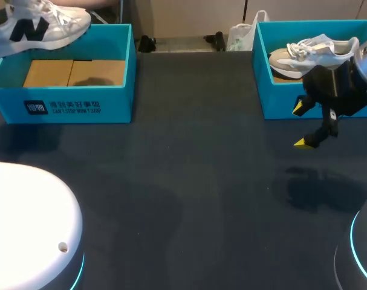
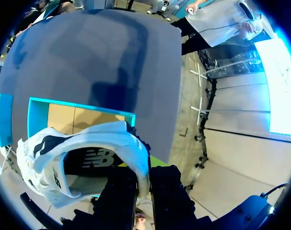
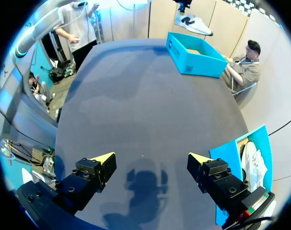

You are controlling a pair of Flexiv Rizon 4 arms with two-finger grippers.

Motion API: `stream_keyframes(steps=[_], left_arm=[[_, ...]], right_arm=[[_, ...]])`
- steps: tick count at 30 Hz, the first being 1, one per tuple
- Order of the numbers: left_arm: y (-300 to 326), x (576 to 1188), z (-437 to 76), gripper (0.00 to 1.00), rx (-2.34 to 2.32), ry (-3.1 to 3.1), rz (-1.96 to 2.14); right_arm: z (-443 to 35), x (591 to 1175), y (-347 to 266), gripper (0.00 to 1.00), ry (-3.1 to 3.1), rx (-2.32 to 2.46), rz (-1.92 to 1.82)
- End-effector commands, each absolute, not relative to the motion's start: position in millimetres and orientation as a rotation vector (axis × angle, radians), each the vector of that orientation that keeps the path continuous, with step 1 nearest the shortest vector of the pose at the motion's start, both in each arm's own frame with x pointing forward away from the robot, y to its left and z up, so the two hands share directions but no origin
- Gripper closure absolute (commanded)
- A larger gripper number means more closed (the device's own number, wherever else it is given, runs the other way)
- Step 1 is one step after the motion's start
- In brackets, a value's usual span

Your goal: Take the shoe out of the shoebox, open the shoe tongue, remove and reinsert the insole, then place the shoe into the shoebox

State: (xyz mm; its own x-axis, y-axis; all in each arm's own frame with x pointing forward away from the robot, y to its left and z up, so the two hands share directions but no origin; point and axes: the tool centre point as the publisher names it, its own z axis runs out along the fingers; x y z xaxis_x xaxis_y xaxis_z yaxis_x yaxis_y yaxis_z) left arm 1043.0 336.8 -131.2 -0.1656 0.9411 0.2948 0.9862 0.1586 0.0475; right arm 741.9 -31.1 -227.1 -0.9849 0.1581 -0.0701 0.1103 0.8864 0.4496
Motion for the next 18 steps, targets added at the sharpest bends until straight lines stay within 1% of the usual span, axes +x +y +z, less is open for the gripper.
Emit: stream_keyframes(steps=[1,10,18], left_arm=[[337.4,1043.1,-129.9,1.0,-1.9,-2.24,-0.324],[337.8,1053.5,-132.1,1.0,-2.175,-2.052,-0.324],[336.5,1061.9,-145.3,1.0,-2.249,-1.962,-0.314]], right_arm=[[-227.4,741.7,-30.5,0.0,2.95,0.213,0.689],[-227.4,741.7,-30.5,0.0,2.95,0.213,0.689],[-227.4,741.7,-30.5,0.0,2.95,0.213,0.689]])
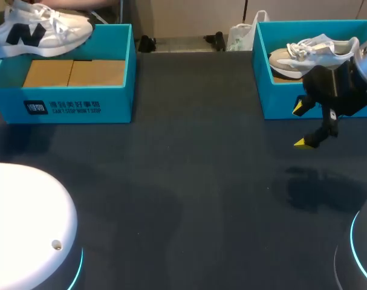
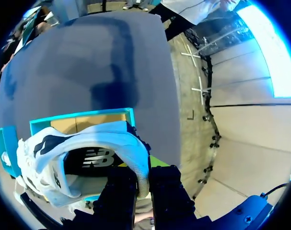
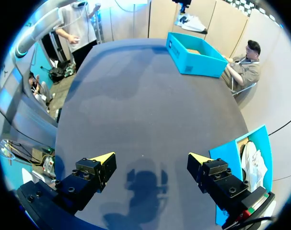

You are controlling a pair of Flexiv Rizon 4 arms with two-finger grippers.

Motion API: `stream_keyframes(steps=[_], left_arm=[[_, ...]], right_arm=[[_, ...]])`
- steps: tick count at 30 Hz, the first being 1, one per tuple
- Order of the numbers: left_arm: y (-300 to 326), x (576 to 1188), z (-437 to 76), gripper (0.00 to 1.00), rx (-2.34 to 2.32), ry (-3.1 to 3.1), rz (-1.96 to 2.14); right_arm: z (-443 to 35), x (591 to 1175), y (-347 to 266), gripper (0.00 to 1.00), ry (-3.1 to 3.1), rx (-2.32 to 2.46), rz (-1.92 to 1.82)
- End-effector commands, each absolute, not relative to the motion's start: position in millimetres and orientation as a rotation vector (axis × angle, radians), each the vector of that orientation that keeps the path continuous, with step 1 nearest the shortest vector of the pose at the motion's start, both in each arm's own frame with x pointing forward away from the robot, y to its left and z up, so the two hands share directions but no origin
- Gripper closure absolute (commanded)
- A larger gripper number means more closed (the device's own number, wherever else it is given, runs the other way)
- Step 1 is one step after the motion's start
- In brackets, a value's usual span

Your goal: Take the shoe out of the shoebox, open the shoe tongue, remove and reinsert the insole, then place the shoe into the shoebox

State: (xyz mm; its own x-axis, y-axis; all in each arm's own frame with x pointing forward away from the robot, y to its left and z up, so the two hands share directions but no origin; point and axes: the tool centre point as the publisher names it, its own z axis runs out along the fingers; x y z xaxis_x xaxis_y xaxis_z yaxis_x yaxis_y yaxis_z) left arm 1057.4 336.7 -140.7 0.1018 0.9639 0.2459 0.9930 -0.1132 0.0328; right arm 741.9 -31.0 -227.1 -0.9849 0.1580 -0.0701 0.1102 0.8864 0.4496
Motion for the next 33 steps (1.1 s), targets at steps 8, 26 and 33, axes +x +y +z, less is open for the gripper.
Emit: stream_keyframes(steps=[8,26,33], left_arm=[[332.3,1067.1,-155.9,1.0,-2.235,-1.965,-0.361],[318.4,1088.8,-201.9,1.0,-2.239,-1.951,-0.403],[315.9,1093.9,-220.7,1.0,-2.258,-1.961,-0.403]], right_arm=[[-227.4,741.7,-30.5,0.0,2.95,0.213,0.689],[-227.4,741.7,-30.5,0.0,2.95,0.213,0.689],[-227.4,741.7,-30.5,0.0,2.95,0.213,0.689]])
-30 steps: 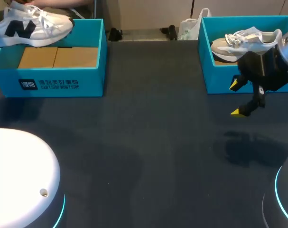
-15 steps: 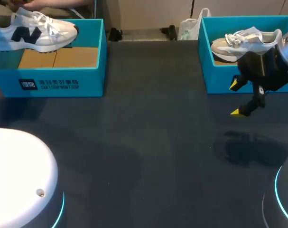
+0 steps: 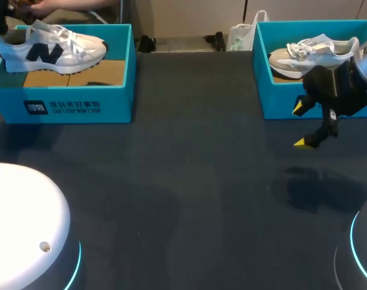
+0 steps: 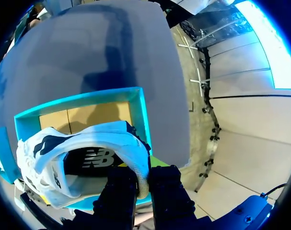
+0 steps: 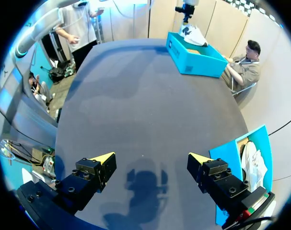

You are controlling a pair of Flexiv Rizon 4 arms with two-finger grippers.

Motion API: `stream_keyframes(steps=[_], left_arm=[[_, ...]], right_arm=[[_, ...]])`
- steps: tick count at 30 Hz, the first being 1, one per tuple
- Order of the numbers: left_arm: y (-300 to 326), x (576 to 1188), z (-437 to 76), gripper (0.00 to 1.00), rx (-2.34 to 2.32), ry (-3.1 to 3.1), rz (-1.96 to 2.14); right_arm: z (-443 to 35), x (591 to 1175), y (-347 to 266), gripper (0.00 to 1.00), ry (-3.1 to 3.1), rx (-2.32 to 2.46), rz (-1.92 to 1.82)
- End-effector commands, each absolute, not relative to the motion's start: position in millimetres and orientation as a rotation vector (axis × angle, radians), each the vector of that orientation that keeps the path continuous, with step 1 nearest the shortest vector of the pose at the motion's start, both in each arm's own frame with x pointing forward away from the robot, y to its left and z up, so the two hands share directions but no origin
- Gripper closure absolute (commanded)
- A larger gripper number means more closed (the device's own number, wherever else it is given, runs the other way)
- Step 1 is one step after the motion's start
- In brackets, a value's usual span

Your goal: Take the shoe out of the shoebox, open the shoe tongue, remove and reinsert the insole, then place the shoe into the shoebox

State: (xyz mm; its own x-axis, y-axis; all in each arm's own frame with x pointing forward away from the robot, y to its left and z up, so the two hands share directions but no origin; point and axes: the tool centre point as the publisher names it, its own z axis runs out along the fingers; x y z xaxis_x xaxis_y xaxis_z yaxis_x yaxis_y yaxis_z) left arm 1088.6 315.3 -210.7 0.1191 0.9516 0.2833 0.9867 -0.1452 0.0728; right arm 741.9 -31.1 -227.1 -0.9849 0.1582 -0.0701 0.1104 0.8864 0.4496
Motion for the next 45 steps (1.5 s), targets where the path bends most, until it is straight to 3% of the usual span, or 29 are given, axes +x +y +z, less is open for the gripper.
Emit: stream_keyframes(steps=[1,45], left_arm=[[315.4,1094.0,-222.6,1.0,-2.27,-1.959,-0.411],[304.0,1064.7,-288.1,1.0,-2.301,-1.881,-0.334]], right_arm=[[-227.4,741.7,-30.5,0.0,2.95,0.213,0.689],[-227.4,741.7,-30.5,0.0,2.95,0.213,0.689]])
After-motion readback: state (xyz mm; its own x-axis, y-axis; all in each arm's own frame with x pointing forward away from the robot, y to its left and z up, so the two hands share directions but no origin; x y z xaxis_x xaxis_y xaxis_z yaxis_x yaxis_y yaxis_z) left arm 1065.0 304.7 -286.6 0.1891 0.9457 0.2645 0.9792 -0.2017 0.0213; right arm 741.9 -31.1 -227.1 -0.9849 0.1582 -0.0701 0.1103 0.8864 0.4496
